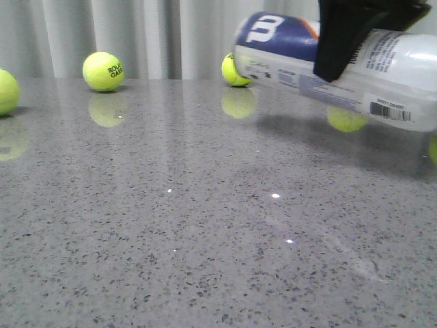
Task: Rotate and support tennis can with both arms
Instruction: 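Lower the right gripper over the white Wilson can and grasp it, then drag the can toward the table center and release it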
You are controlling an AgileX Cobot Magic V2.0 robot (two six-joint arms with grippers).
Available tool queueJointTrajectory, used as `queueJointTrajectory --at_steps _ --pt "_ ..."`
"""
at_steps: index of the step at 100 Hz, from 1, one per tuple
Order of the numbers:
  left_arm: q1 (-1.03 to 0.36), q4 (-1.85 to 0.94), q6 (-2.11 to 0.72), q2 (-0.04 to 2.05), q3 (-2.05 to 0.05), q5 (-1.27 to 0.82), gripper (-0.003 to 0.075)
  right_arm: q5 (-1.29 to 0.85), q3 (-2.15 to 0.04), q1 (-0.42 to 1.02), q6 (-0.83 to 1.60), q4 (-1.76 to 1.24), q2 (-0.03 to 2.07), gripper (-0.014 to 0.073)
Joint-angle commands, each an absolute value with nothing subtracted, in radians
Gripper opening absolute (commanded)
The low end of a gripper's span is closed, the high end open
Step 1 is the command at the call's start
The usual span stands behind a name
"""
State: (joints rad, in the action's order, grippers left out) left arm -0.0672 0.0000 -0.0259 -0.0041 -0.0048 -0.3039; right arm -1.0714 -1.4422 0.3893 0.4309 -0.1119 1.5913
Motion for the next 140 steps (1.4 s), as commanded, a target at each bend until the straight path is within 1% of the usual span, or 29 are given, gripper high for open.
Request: queueJointTrajectory --at_steps 1,16,24,80,85,89,94,98,103,110,140 --pt "-0.070 0.000 -0.017 -0.044 0.045 -0.225 -0.0021 -1.054 -1.490 0.440 0.689 -0.147 1.572 0.0337" --pt "-0.070 0.000 -0.017 -0.044 0.045 -0.225 -0.0021 -1.018 -1.490 0.490 1.023 -0.215 1.591 0.0337" --pt "-0.070 0.000 -0.017 -0.044 0.045 -0.225 -0.0021 -1.004 -1.490 0.494 1.118 -0.243 1.605 0.0337" --pt "-0.070 0.000 -0.017 -0.044 0.045 -0.225 -0.0021 -0.981 -1.488 0.494 1.127 -0.264 1.726 0.0338" --pt "-0.070 0.000 -0.017 -0.044 0.045 -0.225 -0.0021 -0.979 -1.488 0.494 1.127 -0.264 1.729 0.0361" --pt "-0.070 0.000 -0.017 -0.044 0.045 -0.225 -0.0021 -0.976 -1.488 0.494 1.125 -0.264 1.729 0.0409" --pt "-0.070 0.000 -0.017 -0.044 0.045 -0.225 -0.0021 -0.975 -1.488 0.494 1.123 -0.264 1.729 0.0493" --pt "-0.070 0.000 -0.017 -0.044 0.045 -0.225 -0.0021 -0.975 -1.488 0.494 1.123 -0.264 1.729 0.0593" --pt "-0.070 0.000 -0.017 -0.044 0.045 -0.225 -0.0021 -0.975 -1.488 0.494 1.123 -0.264 1.729 0.0673" --pt "-0.070 0.000 -0.017 -0.044 0.045 -0.225 -0.0021 -0.974 -1.488 0.494 1.123 -0.264 1.729 0.0645" --pt "-0.070 0.000 -0.017 -0.044 0.045 -0.225 -0.0021 -0.972 -1.488 0.494 1.123 -0.262 1.703 0.0648"
